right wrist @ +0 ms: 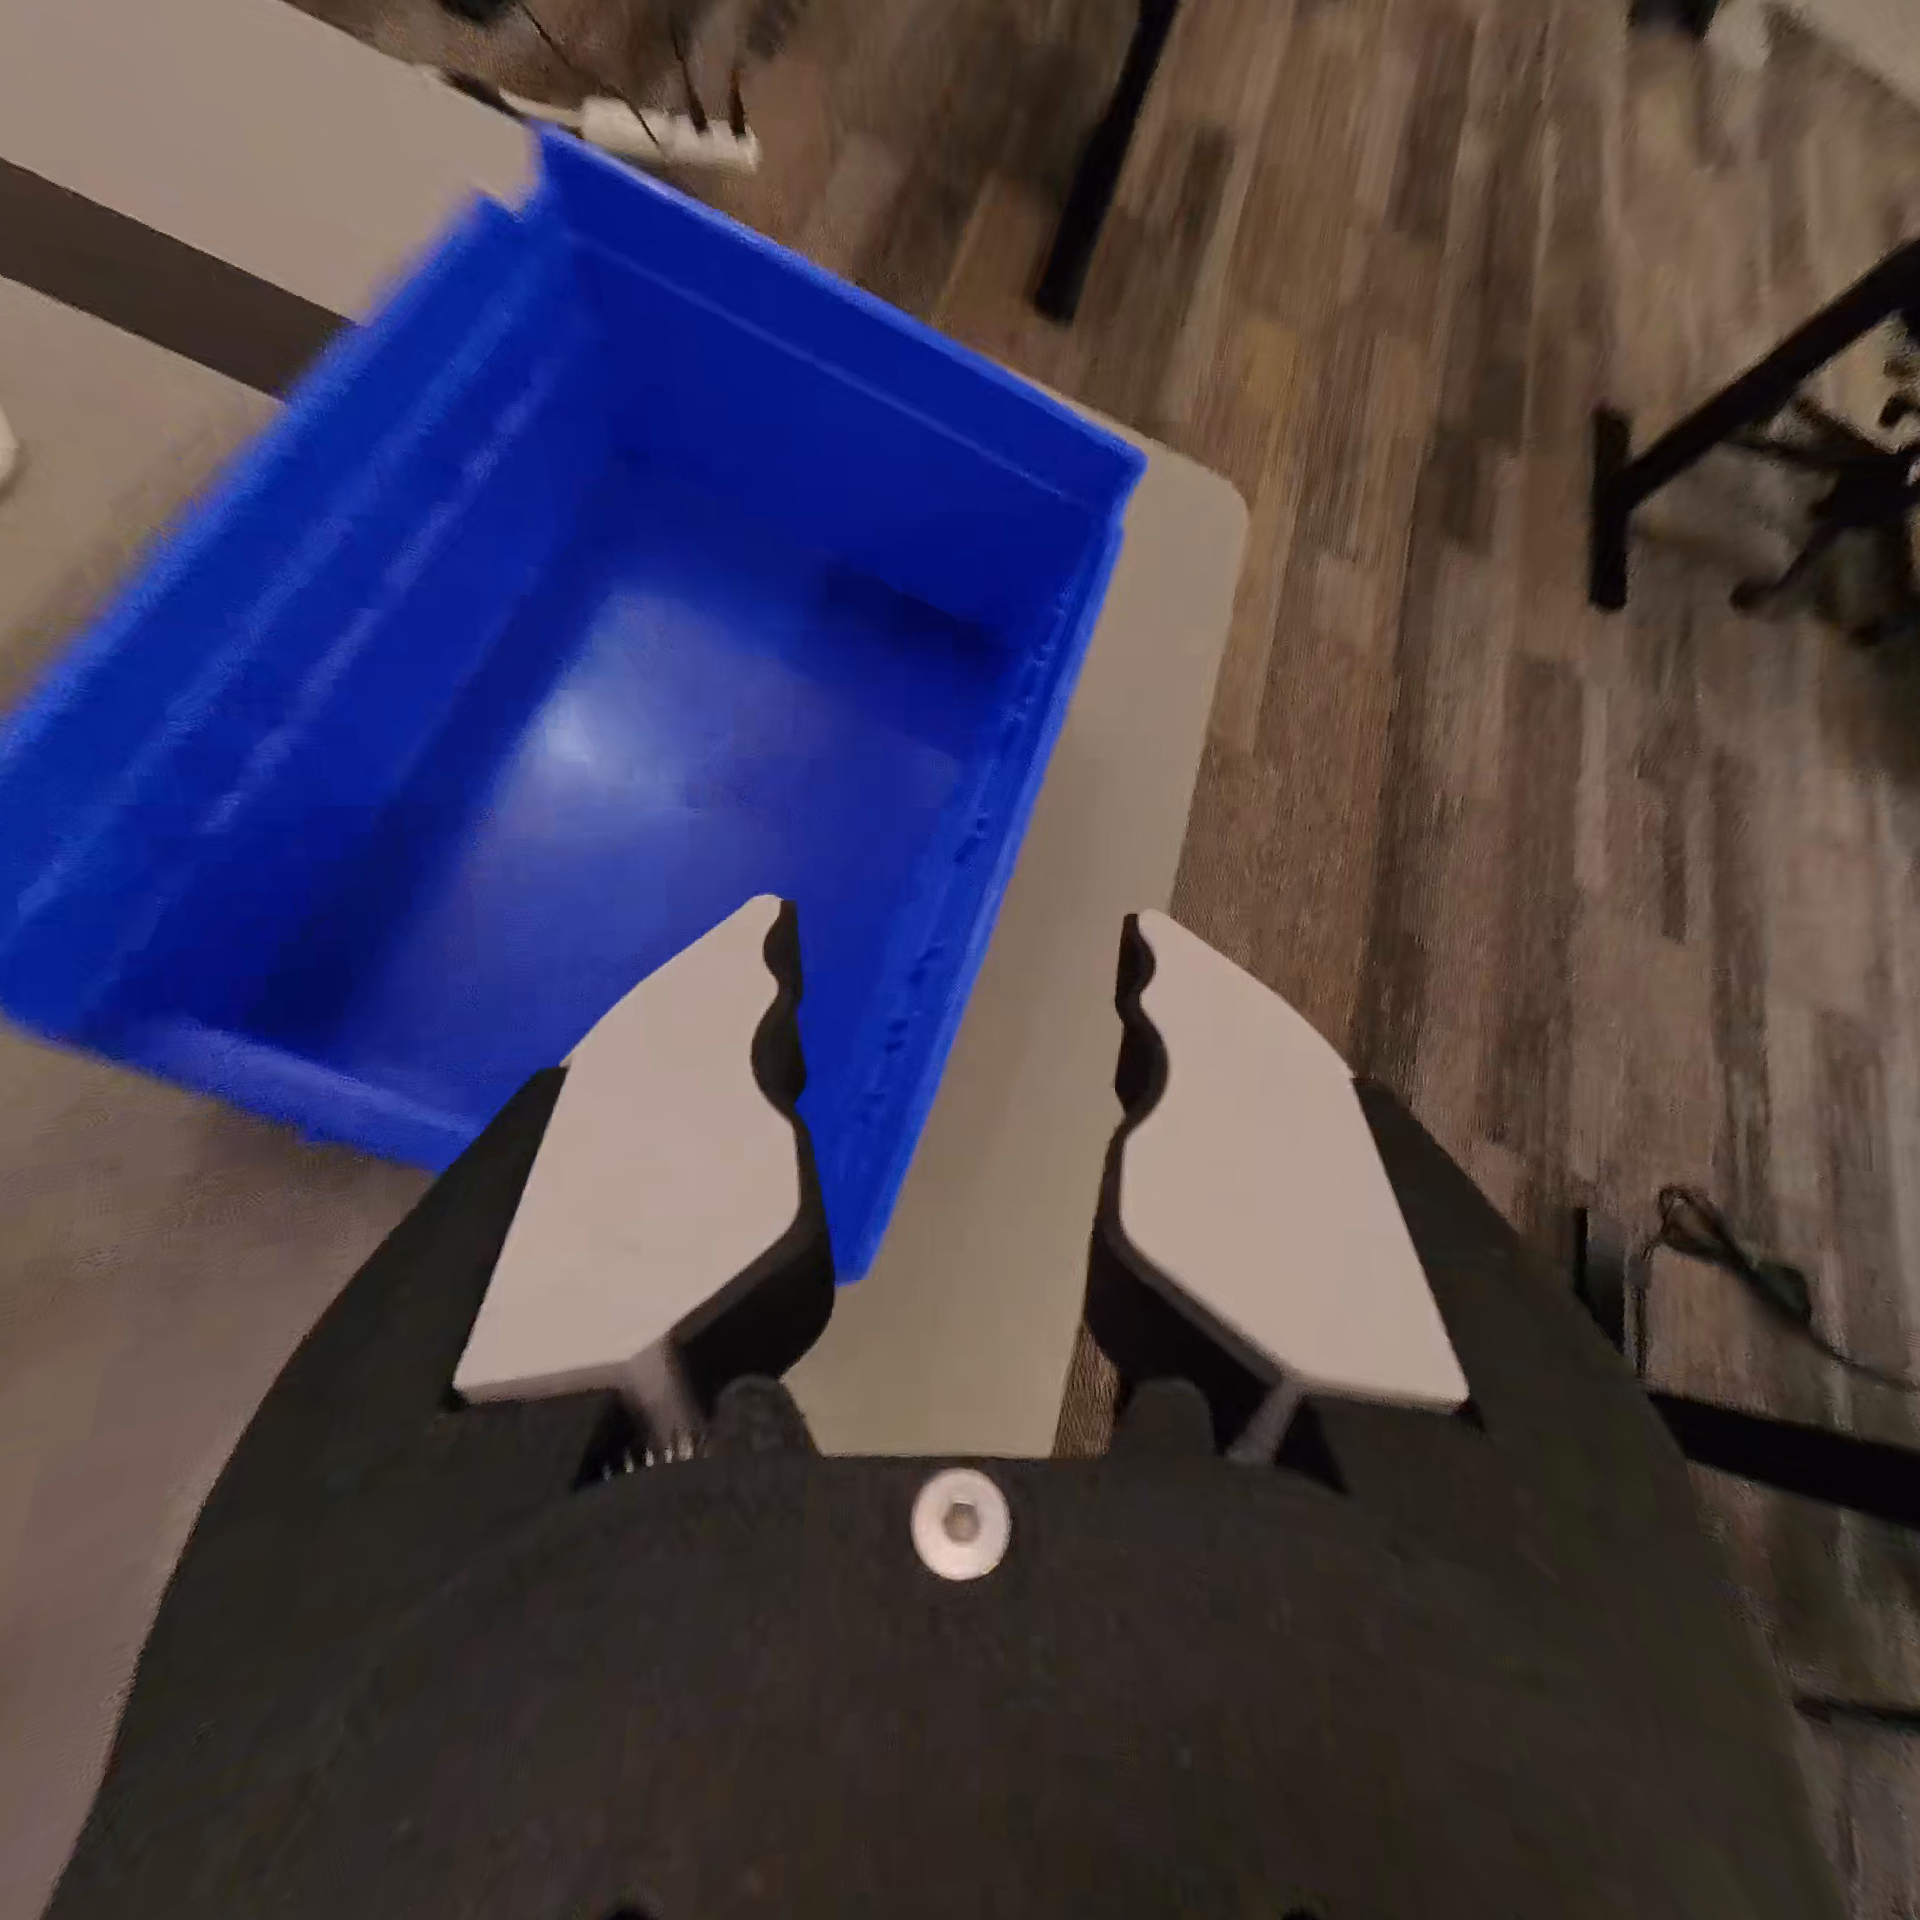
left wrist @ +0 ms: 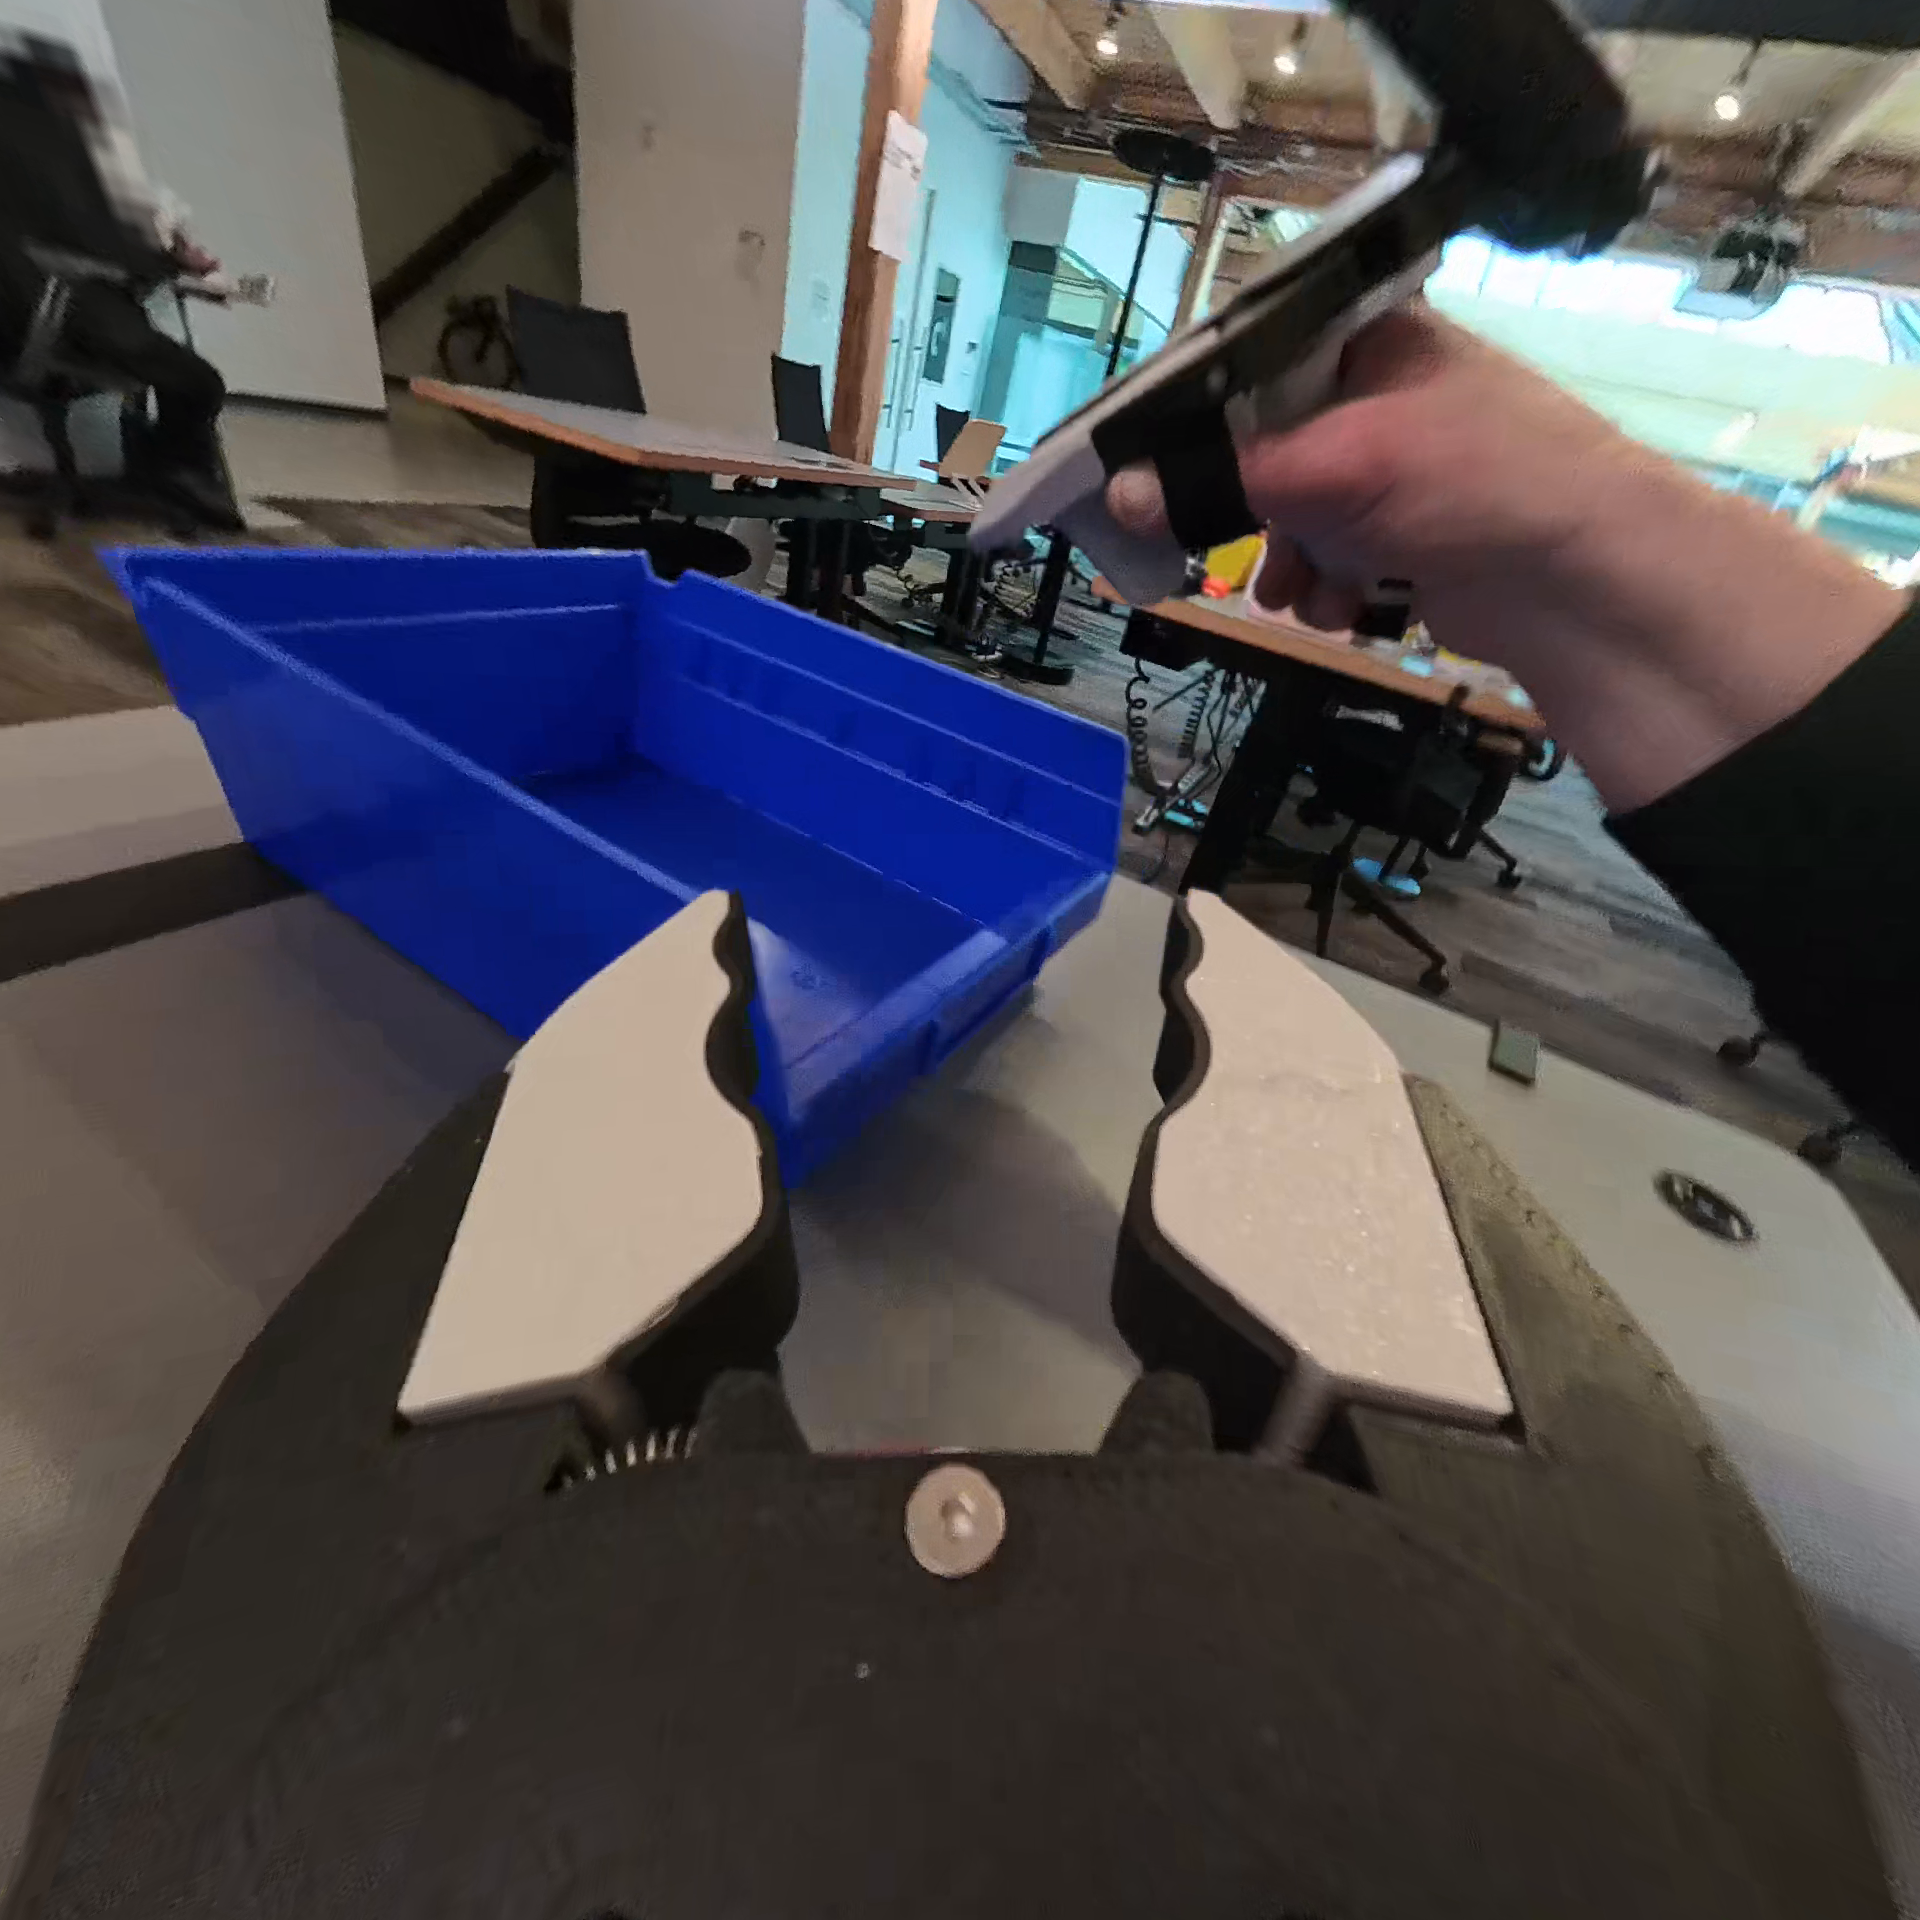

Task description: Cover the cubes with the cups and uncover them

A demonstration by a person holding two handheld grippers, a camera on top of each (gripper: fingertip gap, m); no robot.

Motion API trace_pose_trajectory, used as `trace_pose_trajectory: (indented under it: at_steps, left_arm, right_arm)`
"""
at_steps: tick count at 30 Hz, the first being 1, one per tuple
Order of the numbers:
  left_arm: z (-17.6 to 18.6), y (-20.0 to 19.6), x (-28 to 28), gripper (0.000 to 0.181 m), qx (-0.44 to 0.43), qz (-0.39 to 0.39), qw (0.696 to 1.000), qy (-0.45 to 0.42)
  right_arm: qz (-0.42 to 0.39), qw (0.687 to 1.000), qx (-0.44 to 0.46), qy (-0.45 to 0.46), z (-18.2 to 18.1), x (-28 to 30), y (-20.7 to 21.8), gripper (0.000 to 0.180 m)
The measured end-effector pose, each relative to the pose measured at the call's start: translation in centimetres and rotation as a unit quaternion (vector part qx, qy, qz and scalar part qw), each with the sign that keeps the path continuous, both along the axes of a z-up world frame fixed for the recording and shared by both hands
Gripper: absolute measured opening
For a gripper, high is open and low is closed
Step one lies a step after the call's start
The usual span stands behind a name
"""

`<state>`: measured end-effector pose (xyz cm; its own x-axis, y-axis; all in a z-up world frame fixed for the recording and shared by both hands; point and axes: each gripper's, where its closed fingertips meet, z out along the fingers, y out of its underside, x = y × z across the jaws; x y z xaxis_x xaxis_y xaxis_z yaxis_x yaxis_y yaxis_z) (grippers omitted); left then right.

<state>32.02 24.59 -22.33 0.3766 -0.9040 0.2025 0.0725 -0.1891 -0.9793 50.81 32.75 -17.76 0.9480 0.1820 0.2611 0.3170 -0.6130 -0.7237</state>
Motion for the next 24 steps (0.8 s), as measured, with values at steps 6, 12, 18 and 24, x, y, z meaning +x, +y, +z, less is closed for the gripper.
trace_pose_trajectory:
  at_steps: [6, 12, 18, 24]
  left_arm:
    - [0.5, -4.2, -4.4, 0.054, 0.077, -0.030, 0.996, 0.025]
    - [0.2, -4.9, -9.5, 0.001, 0.166, -0.016, 0.983, 0.080]
    - [-0.7, -3.7, -15.1, 0.000, 0.179, 0.028, 0.977, 0.109]
    - [-1.3, -0.9, -24.4, 0.000, 0.165, 0.116, 0.968, 0.151]
  right_arm:
    - [0.139, 0.987, 0.084, 0.012, 1.9, -12.2, -6.9, 0.016]
    - [0.269, 0.957, 0.100, 0.028, -1.2, -25.8, -9.7, 0.000]
    - [0.300, 0.937, 0.134, 0.124, -3.1, -32.9, -7.3, 0.000]
    - [0.326, 0.928, 0.131, 0.125, -7.7, -37.8, -4.3, 0.000]
